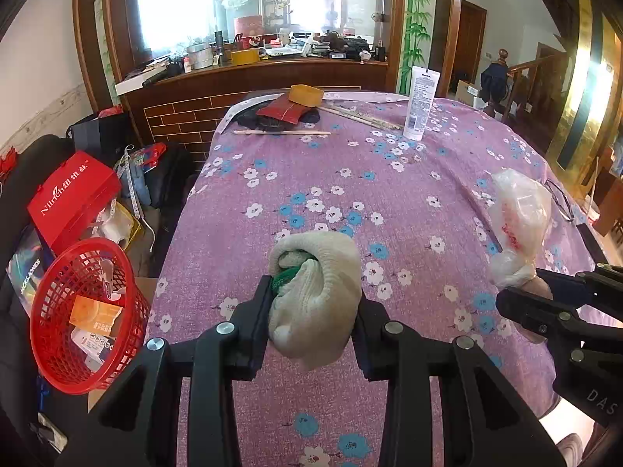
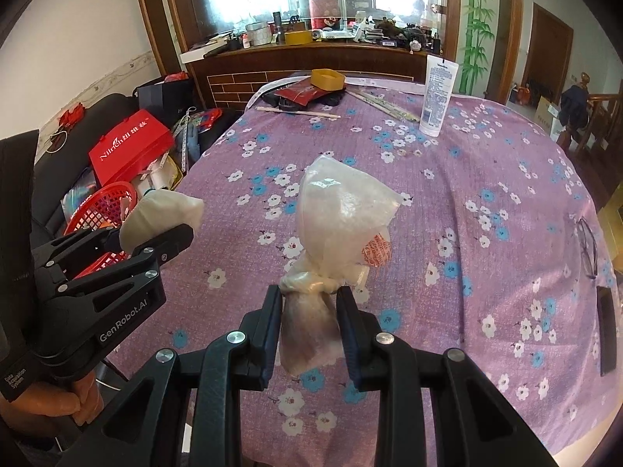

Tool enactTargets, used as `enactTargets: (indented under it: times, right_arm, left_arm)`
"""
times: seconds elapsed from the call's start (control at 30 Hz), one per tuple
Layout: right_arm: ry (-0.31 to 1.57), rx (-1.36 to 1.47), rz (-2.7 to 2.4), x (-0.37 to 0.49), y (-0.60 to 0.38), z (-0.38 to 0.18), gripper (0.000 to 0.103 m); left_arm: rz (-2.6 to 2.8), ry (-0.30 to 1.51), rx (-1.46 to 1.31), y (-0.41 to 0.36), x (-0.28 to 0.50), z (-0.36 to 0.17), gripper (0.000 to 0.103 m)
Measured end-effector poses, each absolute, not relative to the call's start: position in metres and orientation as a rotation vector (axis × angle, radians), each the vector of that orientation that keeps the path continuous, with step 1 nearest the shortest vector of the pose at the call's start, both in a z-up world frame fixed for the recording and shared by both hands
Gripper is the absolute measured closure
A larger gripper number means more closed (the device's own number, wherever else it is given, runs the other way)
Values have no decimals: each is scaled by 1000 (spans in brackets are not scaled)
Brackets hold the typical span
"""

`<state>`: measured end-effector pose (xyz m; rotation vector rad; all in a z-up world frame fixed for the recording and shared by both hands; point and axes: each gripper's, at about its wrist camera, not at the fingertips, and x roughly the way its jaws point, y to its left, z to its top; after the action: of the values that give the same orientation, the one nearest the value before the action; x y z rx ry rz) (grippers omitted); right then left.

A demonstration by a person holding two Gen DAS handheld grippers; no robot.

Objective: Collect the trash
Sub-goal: 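Lift the cloth bundle with left tool while right tool lifts the plastic bag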

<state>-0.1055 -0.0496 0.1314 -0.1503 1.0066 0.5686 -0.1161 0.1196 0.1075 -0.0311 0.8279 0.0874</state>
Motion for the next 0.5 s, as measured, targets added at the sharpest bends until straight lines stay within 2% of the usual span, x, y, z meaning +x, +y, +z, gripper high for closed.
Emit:
enactTargets:
  times: [0.5]
  right_arm:
    - [985,-199,574,-91,-49,132,72]
  left_arm:
    - [96,817,-33,113,-108,110,68]
